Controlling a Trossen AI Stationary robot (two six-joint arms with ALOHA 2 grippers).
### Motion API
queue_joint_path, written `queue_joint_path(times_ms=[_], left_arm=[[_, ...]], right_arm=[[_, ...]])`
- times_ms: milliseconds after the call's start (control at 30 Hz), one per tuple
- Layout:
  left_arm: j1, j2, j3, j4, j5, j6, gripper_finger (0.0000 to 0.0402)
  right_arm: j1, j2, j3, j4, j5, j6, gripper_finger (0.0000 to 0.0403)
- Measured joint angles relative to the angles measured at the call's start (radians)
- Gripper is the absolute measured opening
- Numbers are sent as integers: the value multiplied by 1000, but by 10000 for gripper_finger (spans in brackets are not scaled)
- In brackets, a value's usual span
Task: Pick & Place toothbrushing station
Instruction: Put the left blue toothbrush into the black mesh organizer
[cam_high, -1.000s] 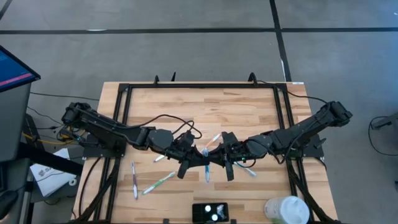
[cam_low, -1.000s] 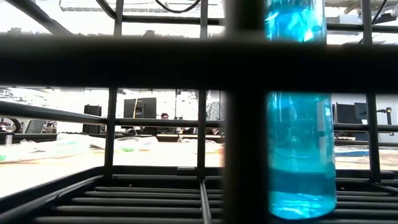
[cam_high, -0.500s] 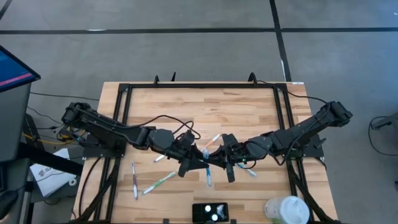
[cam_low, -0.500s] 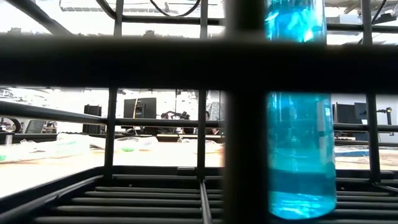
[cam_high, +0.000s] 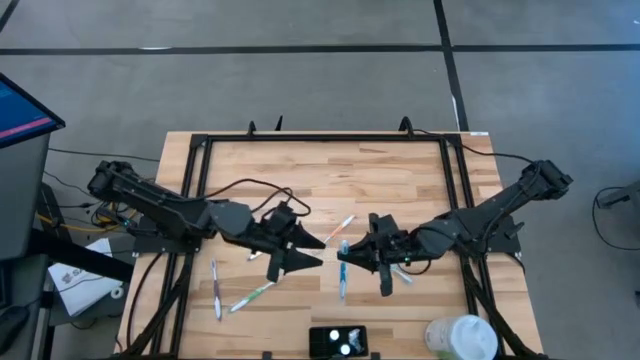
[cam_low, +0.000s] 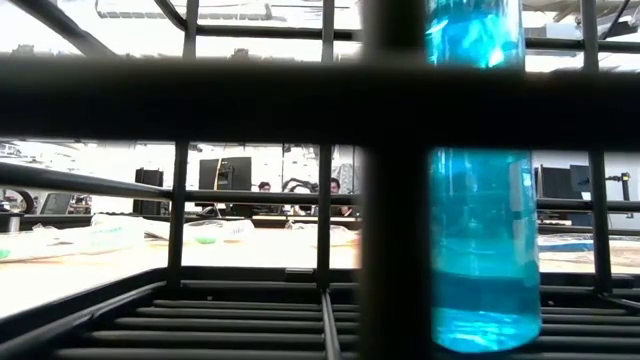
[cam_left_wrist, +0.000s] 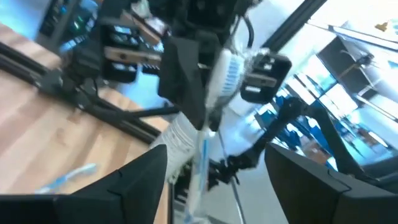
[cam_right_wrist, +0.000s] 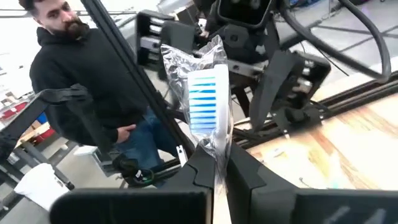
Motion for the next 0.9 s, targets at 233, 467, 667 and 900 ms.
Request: queue_joint_path(times_ms=[233, 467, 667, 900], left_arm=[[-41, 3, 0, 9, -116, 24, 241], [-78, 6, 0, 7, -189, 23, 209], [-111, 6, 0, 10, -260, 16, 178], [-159, 6, 0, 35, -380, -10, 153]], right_arm=[[71, -15, -1, 10, 35, -71, 6], [171, -7, -1, 82, 4, -278, 6], [228, -7, -1, 122, -36, -360, 6], [318, -7, -1, 138, -93, -462, 6]])
